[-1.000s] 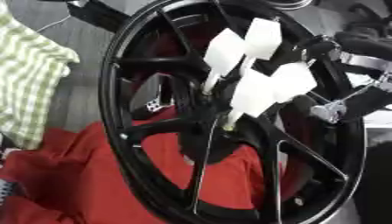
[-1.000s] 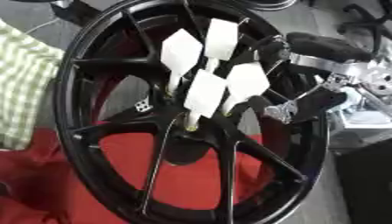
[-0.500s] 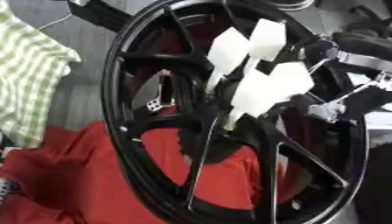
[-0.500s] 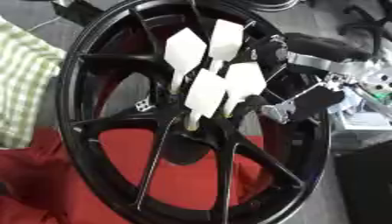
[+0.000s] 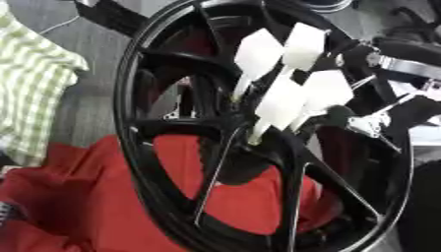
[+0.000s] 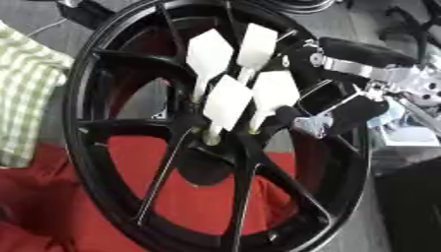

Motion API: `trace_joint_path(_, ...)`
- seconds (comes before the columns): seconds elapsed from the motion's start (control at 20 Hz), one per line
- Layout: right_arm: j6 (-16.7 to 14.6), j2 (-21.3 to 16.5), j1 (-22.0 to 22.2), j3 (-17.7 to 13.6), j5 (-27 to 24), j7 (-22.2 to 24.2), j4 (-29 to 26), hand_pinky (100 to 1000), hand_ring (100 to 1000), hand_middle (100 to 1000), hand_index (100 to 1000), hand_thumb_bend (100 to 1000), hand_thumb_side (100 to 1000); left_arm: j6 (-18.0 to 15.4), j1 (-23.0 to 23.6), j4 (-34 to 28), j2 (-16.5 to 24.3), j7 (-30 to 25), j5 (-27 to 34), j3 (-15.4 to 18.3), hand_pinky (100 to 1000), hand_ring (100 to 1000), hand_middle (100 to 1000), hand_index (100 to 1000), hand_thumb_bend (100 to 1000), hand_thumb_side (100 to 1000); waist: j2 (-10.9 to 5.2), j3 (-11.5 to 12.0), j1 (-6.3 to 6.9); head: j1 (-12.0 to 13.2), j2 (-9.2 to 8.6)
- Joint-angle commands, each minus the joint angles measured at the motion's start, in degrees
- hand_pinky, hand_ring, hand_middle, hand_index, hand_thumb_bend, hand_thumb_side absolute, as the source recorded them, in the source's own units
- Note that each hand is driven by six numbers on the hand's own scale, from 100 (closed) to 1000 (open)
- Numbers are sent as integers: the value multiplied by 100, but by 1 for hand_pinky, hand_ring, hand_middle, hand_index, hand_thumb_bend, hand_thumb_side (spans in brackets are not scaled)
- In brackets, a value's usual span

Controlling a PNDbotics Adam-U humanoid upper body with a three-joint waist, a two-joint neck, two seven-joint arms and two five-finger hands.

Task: Pull the pin out of the wheel hub.

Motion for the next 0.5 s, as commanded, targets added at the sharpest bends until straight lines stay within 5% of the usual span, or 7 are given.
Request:
trace_joint_path(0.05,-8,-200,-20,-140,-65,-35,-37,867,713,371,485,100,326,14,-14,-95,71,13,-23,38,572,685,600,739,100,772,-181,-23,48,-5,-61)
trace_joint_path(0.5,84,-251,-16,-225,-203,-259,-37,863,688,353,477,100,278,16,4,-95,65,25,-16,49,574,686,600,739,100,771,-209,-53,81,1,-52)
